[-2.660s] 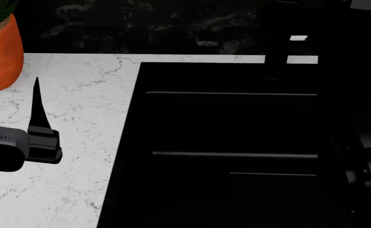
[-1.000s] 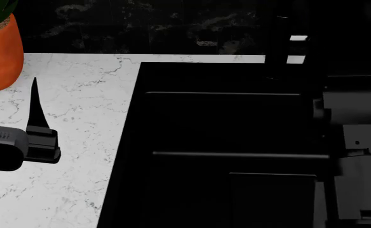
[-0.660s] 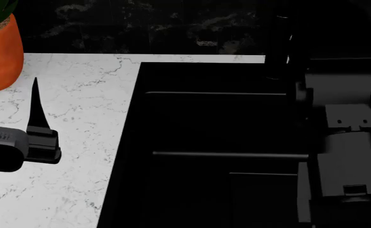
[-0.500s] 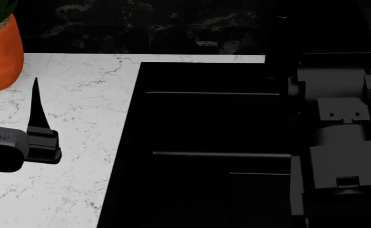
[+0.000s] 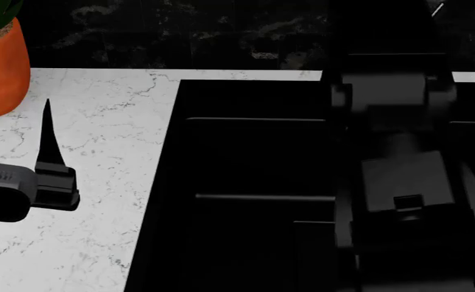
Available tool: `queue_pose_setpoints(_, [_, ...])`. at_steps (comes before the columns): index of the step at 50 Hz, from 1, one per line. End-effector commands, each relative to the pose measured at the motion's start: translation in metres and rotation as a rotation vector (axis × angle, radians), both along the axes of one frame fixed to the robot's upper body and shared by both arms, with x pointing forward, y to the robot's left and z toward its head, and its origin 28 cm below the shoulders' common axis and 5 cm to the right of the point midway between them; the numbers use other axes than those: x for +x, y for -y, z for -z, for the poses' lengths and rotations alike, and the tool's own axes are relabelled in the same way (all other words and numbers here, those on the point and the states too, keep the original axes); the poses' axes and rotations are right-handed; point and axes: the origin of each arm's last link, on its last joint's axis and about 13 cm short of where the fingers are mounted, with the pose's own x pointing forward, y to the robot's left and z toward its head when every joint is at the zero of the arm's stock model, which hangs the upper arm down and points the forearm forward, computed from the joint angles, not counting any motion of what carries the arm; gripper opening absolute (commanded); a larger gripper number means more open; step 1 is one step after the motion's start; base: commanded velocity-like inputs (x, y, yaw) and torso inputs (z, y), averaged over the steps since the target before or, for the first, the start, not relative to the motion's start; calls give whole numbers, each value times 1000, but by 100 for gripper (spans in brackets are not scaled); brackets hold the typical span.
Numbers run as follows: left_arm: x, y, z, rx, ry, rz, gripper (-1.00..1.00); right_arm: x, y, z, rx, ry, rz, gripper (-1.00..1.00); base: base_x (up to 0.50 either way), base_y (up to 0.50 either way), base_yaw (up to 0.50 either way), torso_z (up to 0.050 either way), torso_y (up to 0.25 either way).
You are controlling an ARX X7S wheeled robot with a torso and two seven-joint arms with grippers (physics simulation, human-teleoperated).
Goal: Turn the sink spout to the left.
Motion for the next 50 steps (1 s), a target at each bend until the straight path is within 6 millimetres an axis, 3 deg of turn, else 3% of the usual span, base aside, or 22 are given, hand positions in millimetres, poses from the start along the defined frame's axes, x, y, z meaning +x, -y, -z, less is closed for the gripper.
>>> queue_pose_setpoints(1, [0,0,0,-2,0,2,100,0,-11,-7,-2,15,-43,100,0,0,0,0,0])
queue_pose_setpoints(50, [3,0,1,-6,-23,23,100,-4,-43,-19,-54,38,-154,100,0,0,0,0,0])
